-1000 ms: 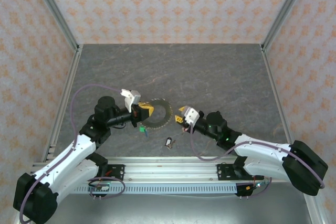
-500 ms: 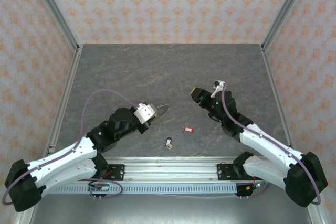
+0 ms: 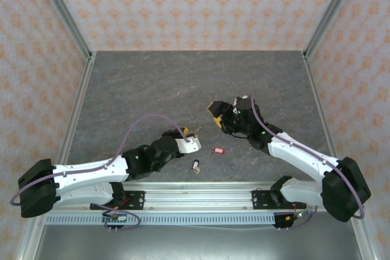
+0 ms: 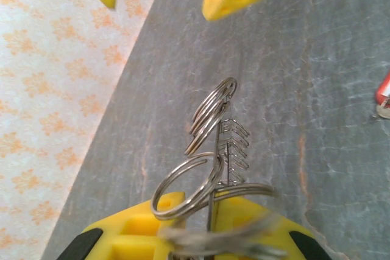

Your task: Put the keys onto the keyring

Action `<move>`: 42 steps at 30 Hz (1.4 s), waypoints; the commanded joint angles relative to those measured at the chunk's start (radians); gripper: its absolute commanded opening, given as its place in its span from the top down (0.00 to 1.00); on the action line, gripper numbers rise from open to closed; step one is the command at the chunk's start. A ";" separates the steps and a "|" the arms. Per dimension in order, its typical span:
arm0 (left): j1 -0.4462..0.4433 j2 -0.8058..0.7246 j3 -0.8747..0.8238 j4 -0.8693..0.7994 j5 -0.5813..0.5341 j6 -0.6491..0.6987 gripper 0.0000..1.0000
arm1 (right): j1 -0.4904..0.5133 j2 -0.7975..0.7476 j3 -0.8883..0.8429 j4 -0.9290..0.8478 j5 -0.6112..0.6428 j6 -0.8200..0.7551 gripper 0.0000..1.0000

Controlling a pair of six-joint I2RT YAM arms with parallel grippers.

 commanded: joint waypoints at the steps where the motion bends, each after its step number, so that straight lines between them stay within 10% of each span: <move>1: -0.015 -0.008 0.049 0.118 -0.052 0.065 1.00 | 0.023 0.037 0.032 0.002 -0.023 0.058 0.35; 16: -0.039 0.113 0.079 0.198 -0.173 0.197 1.00 | 0.109 0.139 0.095 0.045 -0.045 0.129 0.49; 23: -0.039 0.160 0.102 0.195 -0.190 0.204 0.99 | 0.109 0.100 0.065 0.049 0.004 0.133 0.77; 29: -0.039 0.086 0.128 0.055 -0.057 0.058 0.73 | 0.109 0.059 -0.014 0.192 0.084 0.114 1.00; 34: -0.038 -0.035 0.126 -0.124 0.150 -0.139 0.46 | 0.109 0.016 -0.073 0.338 0.158 0.003 1.00; 42: 0.101 -0.384 -0.014 -0.165 0.366 -0.567 0.25 | 0.065 0.016 -0.136 0.568 0.004 -0.585 1.00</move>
